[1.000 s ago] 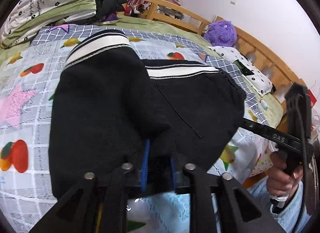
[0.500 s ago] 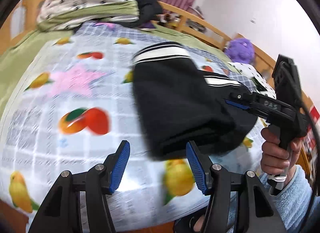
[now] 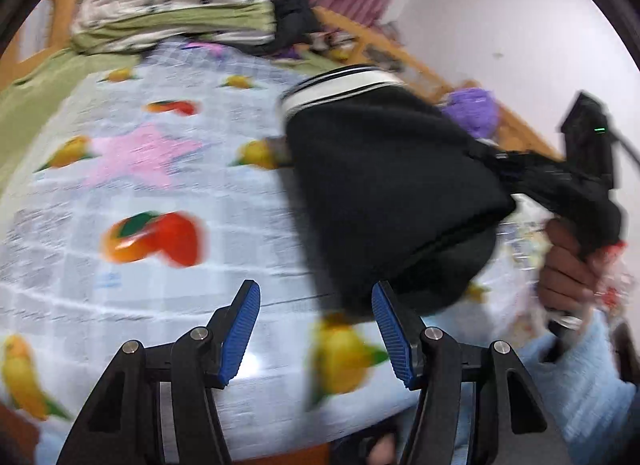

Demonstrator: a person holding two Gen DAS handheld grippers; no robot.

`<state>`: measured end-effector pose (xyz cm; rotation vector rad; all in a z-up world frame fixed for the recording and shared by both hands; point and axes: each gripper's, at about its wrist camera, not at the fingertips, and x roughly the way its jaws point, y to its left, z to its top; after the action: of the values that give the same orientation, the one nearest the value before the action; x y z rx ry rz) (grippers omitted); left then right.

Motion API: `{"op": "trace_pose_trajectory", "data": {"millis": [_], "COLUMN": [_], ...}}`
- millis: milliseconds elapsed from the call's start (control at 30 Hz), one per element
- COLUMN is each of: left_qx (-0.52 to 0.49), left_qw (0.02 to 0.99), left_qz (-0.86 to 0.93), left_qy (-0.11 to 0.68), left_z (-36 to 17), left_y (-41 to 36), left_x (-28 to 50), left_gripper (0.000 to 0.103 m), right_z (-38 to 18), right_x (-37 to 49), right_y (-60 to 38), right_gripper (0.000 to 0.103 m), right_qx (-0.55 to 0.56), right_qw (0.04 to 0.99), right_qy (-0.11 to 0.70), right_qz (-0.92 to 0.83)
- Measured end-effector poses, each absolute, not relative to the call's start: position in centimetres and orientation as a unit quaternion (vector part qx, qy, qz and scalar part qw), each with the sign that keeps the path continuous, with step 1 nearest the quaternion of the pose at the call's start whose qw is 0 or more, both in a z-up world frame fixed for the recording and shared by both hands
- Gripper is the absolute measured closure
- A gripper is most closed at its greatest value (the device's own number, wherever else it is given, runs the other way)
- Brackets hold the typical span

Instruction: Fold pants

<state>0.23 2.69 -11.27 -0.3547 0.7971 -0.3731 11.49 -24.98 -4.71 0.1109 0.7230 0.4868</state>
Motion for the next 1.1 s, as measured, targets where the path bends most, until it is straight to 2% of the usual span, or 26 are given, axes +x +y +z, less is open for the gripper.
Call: {"op": "trace_pose_trajectory", "data": {"millis": [133, 433, 600, 800, 900, 967, 1000, 1033, 1100], "left_qx": [-0.162, -0.098, -0.059, 0.010, 0.009, -0.014, -0.028, -0.041, -0.065], "left_qw": [0.887, 0.876, 0.869, 0.883, 0.898, 0.897, 0.896, 0.895, 0.898], "left_qz": [-0.232, -0.269, -0.283, -0.231, -0.182, -0.181, -0.181, -0.184, -0.178], "left_qy": [0.364, 0.388, 0.402, 0.409, 0.401, 0.403, 0.404, 0.405, 0.396], "left_z": [-10.3, -10.9, -11.6, -12.9, -13.3, -13.5, -13.7, -13.8, -13.5], "left_y": [-0.8, -9.7, -14.3, -17.9, -18.1, -18.0, -17.9, -17.7, -17.2], "left_x": [0.8, 2.9, 3.0, 3.4, 4.3, 5.0, 5.3, 5.8, 6.0], "left_gripper": [0.044, 0.043, 0.043, 0.040, 0.040, 0.042, 0.051, 0.053, 0.064], "right_z": [-3.7, -2.6, -6.1, -9.7, -9.2, -9.0, -9.0, -9.4, -10.3], "right_x": [12.4, 15.0, 16.7, 17.0, 16.5, 16.5, 16.7, 17.1, 17.9], "right_y": [-30.0, -44.0, -50.1, -51.7, -52.1, -52.4, -52.6, -52.9, -53.1], "right_gripper": [0.094, 0.096, 0.097, 0.097, 0.093, 0.084, 0.074, 0.063, 0.061], "right_qx": [0.065, 0.062, 0.079, 0.077, 0.084, 0.090, 0.097, 0.107, 0.123], "right_qw": [0.915, 0.942, 0.937, 0.926, 0.931, 0.933, 0.932, 0.928, 0.918], "right_qy": [0.337, 0.310, 0.337, 0.368, 0.355, 0.347, 0.348, 0.355, 0.376], "right_qz": [0.210, 0.107, 0.045, 0.032, 0.034, 0.035, 0.037, 0.035, 0.034]}}
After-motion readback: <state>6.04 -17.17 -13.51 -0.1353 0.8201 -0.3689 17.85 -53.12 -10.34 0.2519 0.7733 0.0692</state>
